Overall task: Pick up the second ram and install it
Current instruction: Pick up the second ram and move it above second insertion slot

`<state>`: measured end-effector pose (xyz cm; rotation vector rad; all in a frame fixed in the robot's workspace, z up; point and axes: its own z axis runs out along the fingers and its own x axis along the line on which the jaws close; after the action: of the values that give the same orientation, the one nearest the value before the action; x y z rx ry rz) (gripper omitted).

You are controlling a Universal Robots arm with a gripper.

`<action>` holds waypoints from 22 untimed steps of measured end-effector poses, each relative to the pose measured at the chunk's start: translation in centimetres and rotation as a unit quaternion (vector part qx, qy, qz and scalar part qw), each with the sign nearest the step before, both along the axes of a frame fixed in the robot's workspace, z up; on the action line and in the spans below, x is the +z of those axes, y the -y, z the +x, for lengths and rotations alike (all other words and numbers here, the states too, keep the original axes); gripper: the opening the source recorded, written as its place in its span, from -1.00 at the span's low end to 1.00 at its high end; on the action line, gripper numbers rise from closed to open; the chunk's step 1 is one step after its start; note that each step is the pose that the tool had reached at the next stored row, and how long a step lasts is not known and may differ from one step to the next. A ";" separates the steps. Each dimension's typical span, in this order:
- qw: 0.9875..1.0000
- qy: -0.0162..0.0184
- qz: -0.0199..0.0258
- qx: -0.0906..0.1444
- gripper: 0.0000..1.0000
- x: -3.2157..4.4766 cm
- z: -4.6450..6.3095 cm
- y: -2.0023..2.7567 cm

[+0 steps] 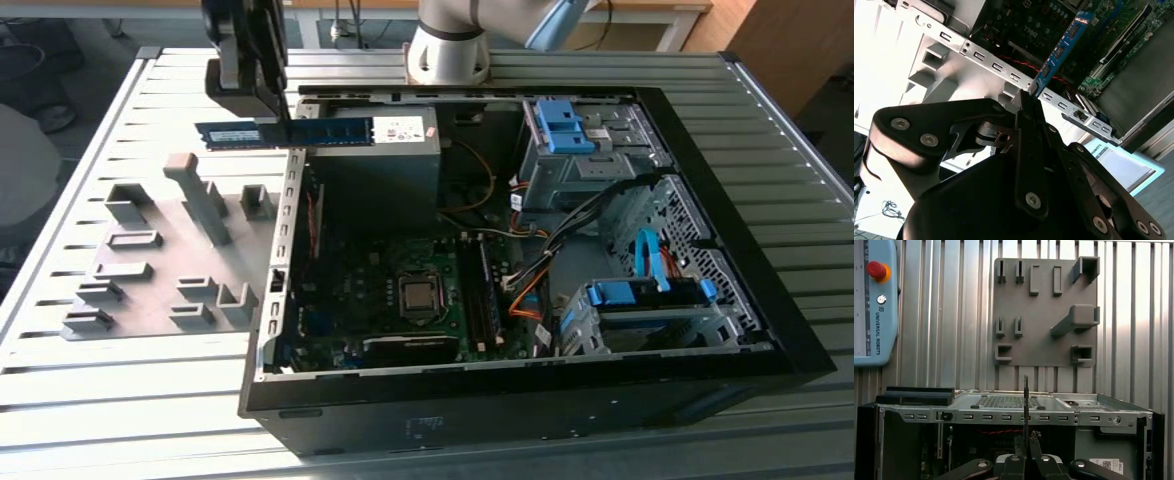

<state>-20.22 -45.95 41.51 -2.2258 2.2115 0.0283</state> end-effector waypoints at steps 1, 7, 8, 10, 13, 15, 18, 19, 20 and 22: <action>1.000 0.000 0.000 0.000 -0.72 0.00 0.1 0.00; 1.000 0.000 0.000 0.000 -0.72 -0.02 0.7 0.00; 1.000 0.000 0.000 0.000 -0.72 -0.03 0.8 0.00; 1.000 0.000 0.000 0.000 -0.72 -0.03 1.0 0.00; 1.000 0.000 0.000 0.000 -0.72 -0.04 1.3 0.00; 1.000 0.000 0.000 0.000 -0.72 -0.04 1.5 0.00; 1.000 0.000 0.000 0.000 -0.72 -0.05 1.8 0.00; 1.000 0.000 0.000 0.000 -0.72 -0.06 1.9 0.00; 1.000 0.000 0.000 -0.001 -0.72 -0.06 1.9 0.00; 1.000 0.000 0.000 -0.006 -0.72 -0.08 2.0 0.01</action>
<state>-18.22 -45.96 41.44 -2.2116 2.2255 0.0282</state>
